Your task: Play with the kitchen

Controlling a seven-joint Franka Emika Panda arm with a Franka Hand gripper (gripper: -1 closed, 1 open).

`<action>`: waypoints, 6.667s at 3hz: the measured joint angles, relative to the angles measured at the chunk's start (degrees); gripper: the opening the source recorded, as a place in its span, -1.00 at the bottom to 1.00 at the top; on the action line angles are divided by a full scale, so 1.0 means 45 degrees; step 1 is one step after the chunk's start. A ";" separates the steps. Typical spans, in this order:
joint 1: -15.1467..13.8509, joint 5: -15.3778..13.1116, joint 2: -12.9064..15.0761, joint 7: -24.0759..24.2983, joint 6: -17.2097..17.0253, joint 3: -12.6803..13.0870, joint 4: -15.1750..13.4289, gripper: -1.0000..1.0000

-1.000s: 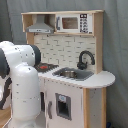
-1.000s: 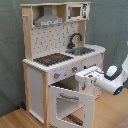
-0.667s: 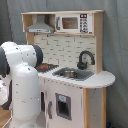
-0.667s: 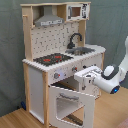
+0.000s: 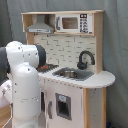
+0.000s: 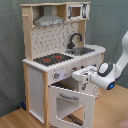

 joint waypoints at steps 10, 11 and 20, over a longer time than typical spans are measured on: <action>-0.0814 -0.1626 0.0061 0.9170 0.2645 -0.0647 0.0392 -1.00; -0.0814 -0.1626 0.0061 1.0619 0.2645 -0.0646 0.0393 -1.00; -0.0642 -0.0330 0.0022 1.1176 0.0933 0.2393 0.0670 1.00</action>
